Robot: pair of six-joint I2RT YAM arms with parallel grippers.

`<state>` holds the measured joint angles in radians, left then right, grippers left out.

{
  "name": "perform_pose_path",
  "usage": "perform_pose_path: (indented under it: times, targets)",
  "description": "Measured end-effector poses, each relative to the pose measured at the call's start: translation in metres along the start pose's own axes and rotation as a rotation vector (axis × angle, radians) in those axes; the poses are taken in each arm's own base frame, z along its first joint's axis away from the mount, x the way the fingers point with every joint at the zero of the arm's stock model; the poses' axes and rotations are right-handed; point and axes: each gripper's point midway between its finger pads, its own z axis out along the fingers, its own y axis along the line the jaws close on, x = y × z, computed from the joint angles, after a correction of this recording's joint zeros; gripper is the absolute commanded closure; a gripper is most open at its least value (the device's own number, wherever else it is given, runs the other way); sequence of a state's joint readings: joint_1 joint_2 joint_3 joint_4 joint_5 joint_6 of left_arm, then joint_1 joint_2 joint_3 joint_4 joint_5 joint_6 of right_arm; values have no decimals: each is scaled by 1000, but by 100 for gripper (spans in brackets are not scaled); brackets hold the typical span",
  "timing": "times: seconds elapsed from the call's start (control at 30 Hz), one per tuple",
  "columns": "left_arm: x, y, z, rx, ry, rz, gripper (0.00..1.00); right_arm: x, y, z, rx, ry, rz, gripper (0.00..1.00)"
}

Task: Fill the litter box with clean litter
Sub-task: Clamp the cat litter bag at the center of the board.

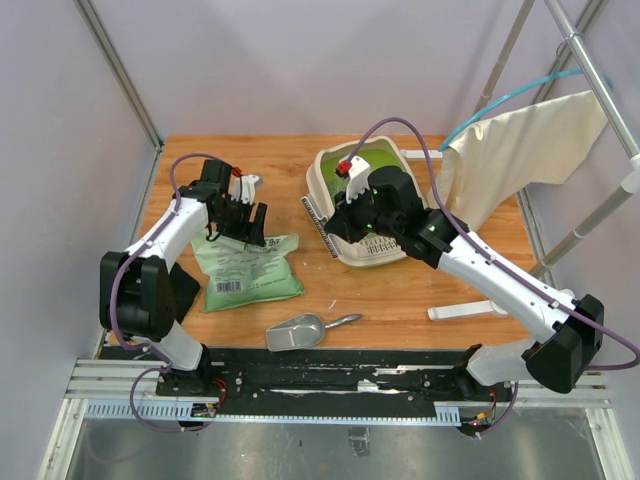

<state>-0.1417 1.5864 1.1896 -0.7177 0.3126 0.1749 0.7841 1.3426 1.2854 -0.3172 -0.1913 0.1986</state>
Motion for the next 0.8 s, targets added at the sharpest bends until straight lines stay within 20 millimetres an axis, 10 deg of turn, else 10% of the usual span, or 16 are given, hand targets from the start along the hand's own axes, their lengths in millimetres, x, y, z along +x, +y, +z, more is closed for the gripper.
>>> perform_pose_path:
  times: [0.4,0.8]
  targets:
    - [2,3,14,18,7,27,27,1,0,0,1,3,-6,99]
    - [8,-7,27,139,3,57,65,-3,-1,1,0,0,-24,99]
